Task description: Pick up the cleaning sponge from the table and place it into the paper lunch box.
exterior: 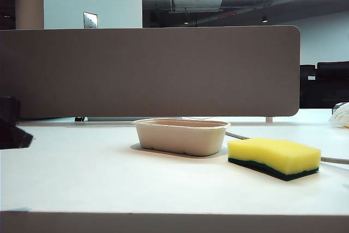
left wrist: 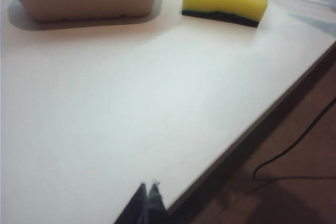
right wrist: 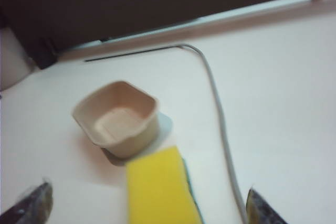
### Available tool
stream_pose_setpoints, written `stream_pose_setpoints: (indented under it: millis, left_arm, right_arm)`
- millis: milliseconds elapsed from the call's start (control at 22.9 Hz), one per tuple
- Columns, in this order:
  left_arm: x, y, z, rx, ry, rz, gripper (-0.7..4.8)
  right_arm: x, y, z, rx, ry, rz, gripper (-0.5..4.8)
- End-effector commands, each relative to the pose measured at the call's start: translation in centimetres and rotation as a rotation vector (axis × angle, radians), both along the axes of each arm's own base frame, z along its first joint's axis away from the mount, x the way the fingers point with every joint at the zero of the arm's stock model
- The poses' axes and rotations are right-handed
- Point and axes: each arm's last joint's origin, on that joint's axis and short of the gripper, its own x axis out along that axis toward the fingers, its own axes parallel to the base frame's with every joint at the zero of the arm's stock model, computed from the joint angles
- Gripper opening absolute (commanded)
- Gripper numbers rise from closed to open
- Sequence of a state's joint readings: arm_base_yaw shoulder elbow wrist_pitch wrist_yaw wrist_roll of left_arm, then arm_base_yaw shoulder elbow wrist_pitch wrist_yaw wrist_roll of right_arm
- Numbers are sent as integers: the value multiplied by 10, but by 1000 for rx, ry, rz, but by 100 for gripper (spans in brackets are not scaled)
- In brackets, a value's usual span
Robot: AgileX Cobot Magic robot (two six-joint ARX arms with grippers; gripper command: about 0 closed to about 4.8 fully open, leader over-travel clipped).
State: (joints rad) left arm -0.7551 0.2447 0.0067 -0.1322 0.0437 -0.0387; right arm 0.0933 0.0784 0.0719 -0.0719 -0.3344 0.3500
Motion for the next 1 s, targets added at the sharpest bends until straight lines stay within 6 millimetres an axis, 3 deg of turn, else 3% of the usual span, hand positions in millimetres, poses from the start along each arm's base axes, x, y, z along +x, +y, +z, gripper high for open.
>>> stream_pose_setpoints:
  millis: [44,218,262,349,568,699,830,873,917,961,1004]
  left_arm:
    - [0,0,1,-6,-7,-1,-5]
    - [0,0,1,-6,-8,0,-5]
    - [0,0,1,-6,-7,0,-5]
    - [0,0,1,-7,-8,0,-5]
    - [0,0,1,-7,-8,0,-5]
    - [0,0,1,-6,-7,1,-5]
    - [0,0,1,-7,-8,0,-5]
    - [0,0,1,-6,-8,1,-5]
    - [0,0,1,-7,-8,1,-5]
    - [0,0,1,-7,-8,0,-5]
    - [0,0,1,-7,-8,2,-5]
  right_arm:
    - [4,8,29,-55,-72,61,441]
    - [37,24,58,-239,97,174,447]
    - [48,30,61,-317,149,208,479]
    - [75,41,60,-453,288,283,479]
    - [130,72,32,-616,538,450,479]
    - [151,82,14,-641,592,469,479]
    - [158,84,0,-671,642,454,479]
    - [160,85,-5,-670,660,462,451]
    - [160,85,-6,-662,661,473,312]
    - [159,86,-2,-639,646,499,-23]
    - [159,87,1,-627,639,509,12]
